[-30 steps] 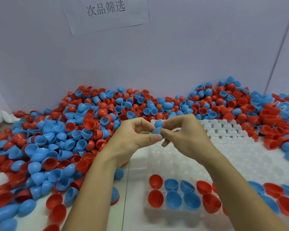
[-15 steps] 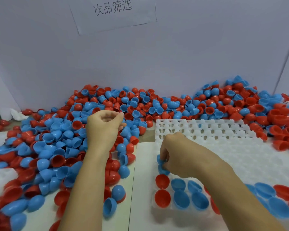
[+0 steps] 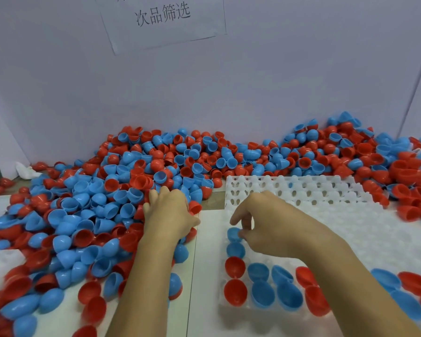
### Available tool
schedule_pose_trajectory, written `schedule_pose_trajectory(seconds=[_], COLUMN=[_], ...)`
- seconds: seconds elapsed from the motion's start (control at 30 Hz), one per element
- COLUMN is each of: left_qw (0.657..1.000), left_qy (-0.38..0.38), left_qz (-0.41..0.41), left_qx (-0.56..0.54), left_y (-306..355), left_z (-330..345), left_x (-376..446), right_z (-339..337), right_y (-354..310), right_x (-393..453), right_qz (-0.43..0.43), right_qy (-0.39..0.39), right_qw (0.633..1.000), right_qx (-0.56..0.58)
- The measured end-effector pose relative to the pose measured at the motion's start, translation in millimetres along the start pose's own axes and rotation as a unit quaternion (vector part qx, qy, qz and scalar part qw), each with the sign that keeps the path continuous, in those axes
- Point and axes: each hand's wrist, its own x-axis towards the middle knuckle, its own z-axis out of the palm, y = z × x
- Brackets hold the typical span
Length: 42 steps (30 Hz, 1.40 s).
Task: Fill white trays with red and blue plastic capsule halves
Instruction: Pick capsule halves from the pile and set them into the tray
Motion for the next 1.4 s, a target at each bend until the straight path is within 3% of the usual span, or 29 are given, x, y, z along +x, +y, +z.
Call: schedule_pose_trajectory(seconds=[0.17, 0.23, 0.3, 0.4, 0.43, 0.53, 0.77, 0.93, 1.03, 1.13, 1.27, 1.4], left_qw=[0.999, 0.991, 0.95, 0.855, 0.839, 0.833, 0.801, 0.771, 0.782, 0.811, 0.879, 0.939], left_qy=[0.028, 0.032, 0.023, -0.047, -0.067, -0.079, -0.069, -0.123, -0.154, -0.143, -0.005, 0.15], left_qz=[-0.014, 0.004, 0.049, 0.1, 0.113, 0.147, 0.155, 0.176, 0.174, 0.119, 0.034, -0.011], left_qx=[-0.02, -0.126, -0.307, -0.507, -0.528, -0.527, -0.574, -0.599, -0.578, -0.554, -0.476, -0.309], left_y=[5.8, 4.6, 5.9, 16.3, 19.7, 25.9, 30.6, 33.6, 35.5, 34.6, 14.4, -11.4], left_z=[6.1, 0.3, -6.4, -13.5, -13.8, -12.0, -7.4, -3.6, -0.2, 0.8, -2.0, -6.8], left_x=[2.1, 2.2, 1.4, -3.0, -4.4, -5.9, -4.0, -5.6, -6.2, -3.5, 6.8, 11.0], right_z=[3.4, 4.4, 4.1, 2.6, 2.3, -0.4, -4.7, -9.4, -11.2, -14.2, -17.5, -11.8], right_y=[9.0, 9.8, 9.3, 5.7, 4.4, 3.4, 6.4, 6.9, 8.6, 9.5, 10.5, 8.2], right_x=[5.6, 8.7, 10.1, 8.8, 8.7, 8.7, 5.1, 2.6, 1.4, -0.8, -5.5, -9.5], right_qz=[-0.007, -0.007, -0.009, -0.031, -0.042, -0.062, -0.064, -0.071, -0.073, -0.043, 0.016, 0.079], right_qy=[0.079, 0.121, 0.174, 0.245, 0.262, 0.296, 0.256, 0.2, 0.17, 0.152, 0.068, -0.018], right_qw=[0.996, 0.99, 0.978, 0.957, 0.951, 0.938, 0.948, 0.97, 0.979, 0.985, 0.996, 0.997], right_qx=[0.048, 0.076, 0.111, 0.154, 0.161, 0.169, 0.179, 0.121, 0.082, 0.067, 0.048, 0.016])
